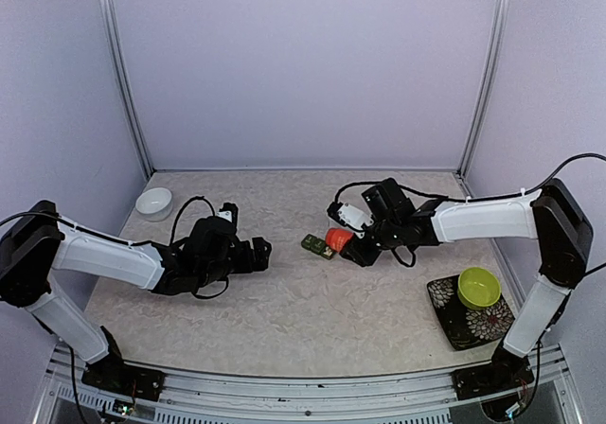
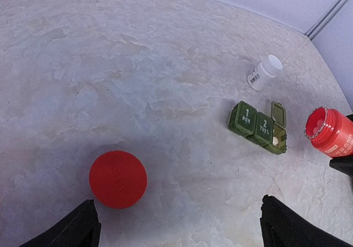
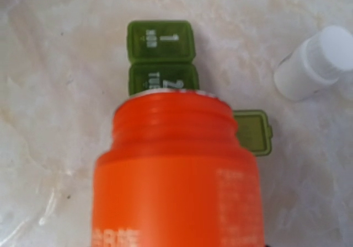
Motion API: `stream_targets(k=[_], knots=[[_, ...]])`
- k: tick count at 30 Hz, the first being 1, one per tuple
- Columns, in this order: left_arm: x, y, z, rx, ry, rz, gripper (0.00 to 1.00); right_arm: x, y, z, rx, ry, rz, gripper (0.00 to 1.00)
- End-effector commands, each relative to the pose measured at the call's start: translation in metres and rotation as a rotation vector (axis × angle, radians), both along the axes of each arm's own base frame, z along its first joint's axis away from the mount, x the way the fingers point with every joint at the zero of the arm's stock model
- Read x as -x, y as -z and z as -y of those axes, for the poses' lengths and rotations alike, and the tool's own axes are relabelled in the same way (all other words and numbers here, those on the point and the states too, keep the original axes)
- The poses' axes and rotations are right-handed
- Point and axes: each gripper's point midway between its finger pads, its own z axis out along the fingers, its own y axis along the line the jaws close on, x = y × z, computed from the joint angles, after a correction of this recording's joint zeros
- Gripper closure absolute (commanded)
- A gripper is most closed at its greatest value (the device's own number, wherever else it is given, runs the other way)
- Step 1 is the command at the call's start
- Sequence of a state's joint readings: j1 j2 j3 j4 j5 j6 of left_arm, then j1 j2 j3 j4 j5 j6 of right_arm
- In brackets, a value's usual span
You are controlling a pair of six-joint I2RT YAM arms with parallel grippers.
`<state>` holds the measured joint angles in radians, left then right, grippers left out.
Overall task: Sort the pills into containers
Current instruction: Place the pill in the compartment of the pill container, then pick up the lid of the pill bottle from the center of the board.
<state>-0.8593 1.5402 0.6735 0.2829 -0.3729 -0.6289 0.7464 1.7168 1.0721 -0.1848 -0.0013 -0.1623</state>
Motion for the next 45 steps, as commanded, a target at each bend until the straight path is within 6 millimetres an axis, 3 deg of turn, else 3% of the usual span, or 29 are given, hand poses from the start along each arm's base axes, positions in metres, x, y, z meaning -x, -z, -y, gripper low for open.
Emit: stream_targets(k=[1,8,14,16,18,26,30,33,38,42,45], knots=[[0.002,-0.002,0.000,0.004,-0.003,0.002,0.01,-0.004,-0.031,-0.012,-0.129,-0.005,0.114,0.69],[0.001,-0.006,-0.001,-0.003,-0.008,0.007,0.01,0.003,-0.044,-0.013,-0.260,-0.027,0.223,0.69],[-0.001,-0.007,-0.002,-0.010,-0.010,0.007,0.01,0.018,-0.083,-0.014,-0.465,-0.082,0.368,0.69],[-0.001,-0.007,-0.002,-0.011,-0.009,0.006,0.01,0.030,-0.096,-0.015,-0.546,-0.126,0.411,0.69],[-0.001,-0.009,-0.002,-0.012,-0.012,0.007,0.01,0.045,-0.121,-0.014,-0.659,-0.185,0.493,0.69],[-0.009,-0.014,-0.010,-0.029,-0.033,0.011,0.01,0.106,-0.186,0.013,-0.994,-0.338,0.708,0.71],[-0.015,-0.010,-0.016,-0.051,-0.051,-0.007,0.01,0.123,-0.199,0.020,-1.084,-0.385,0.720,0.73],[-0.017,-0.005,-0.018,-0.066,-0.054,-0.022,0.01,0.138,-0.221,0.041,-1.231,-0.408,0.720,0.76],[-0.016,-0.002,-0.019,-0.059,-0.052,-0.026,0.01,0.161,-0.249,0.035,-1.327,-0.581,0.638,0.75],[-0.016,-0.003,-0.018,-0.059,-0.051,-0.025,0.01,0.167,-0.262,0.046,-1.342,-0.575,0.703,0.74],[-0.018,-0.001,-0.020,-0.073,-0.056,-0.032,0.01,0.166,-0.262,0.046,-1.330,-0.571,0.697,0.74]])
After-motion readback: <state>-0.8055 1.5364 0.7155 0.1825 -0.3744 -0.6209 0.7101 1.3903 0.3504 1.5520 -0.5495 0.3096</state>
